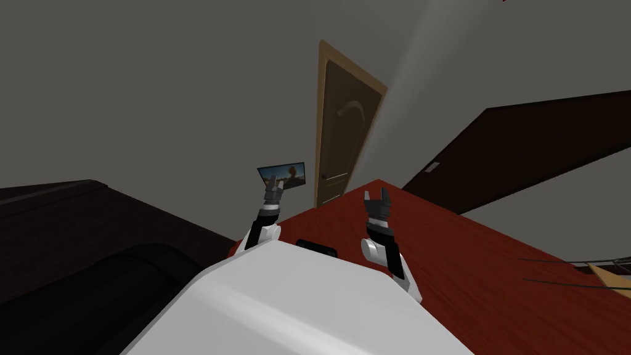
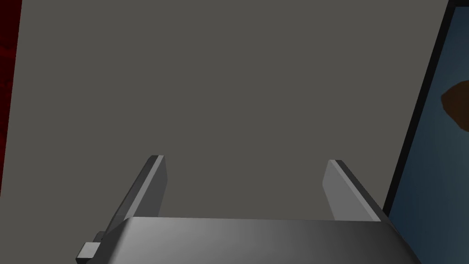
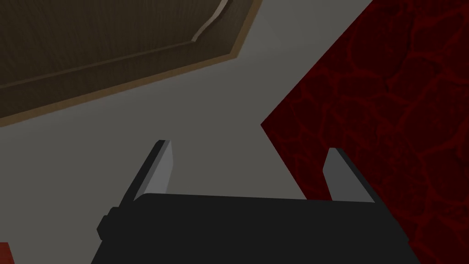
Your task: Pull the door open
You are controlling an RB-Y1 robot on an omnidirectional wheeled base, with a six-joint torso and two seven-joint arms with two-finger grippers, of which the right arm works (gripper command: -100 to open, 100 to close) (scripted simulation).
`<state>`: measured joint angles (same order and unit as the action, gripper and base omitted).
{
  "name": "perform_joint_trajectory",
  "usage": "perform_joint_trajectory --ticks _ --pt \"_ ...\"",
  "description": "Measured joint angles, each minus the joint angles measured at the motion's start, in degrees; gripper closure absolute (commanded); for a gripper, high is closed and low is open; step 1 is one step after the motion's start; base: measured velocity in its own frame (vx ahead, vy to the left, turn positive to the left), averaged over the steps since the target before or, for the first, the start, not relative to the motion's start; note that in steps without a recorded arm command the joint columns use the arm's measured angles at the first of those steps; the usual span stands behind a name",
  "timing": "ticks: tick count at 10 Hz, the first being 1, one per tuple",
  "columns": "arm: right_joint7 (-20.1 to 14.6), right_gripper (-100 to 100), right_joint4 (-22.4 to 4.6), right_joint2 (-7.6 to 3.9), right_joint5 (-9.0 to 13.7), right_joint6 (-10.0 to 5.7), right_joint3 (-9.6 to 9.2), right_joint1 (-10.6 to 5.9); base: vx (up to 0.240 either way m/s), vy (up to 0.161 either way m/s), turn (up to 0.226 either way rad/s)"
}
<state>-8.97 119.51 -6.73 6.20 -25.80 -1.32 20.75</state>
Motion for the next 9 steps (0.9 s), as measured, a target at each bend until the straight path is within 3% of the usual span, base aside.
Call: perform_joint_trajectory --ticks 3,6,9 --pt "-0.27 -100 -4.84 -0.85 -0.18 -1.34 -0.51 -1.48 0.068 -0.015 0.145" --pt "-0.75 -100 -9.94 -2.38 -0.29 -2.25 -1.13 -3.16 0.085 -0.024 0.115" --pt "-0.88 -100 -13.19 -2.98 -0.46 -2.8 -1.59 -4.16 0.049 -0.014 0.096"
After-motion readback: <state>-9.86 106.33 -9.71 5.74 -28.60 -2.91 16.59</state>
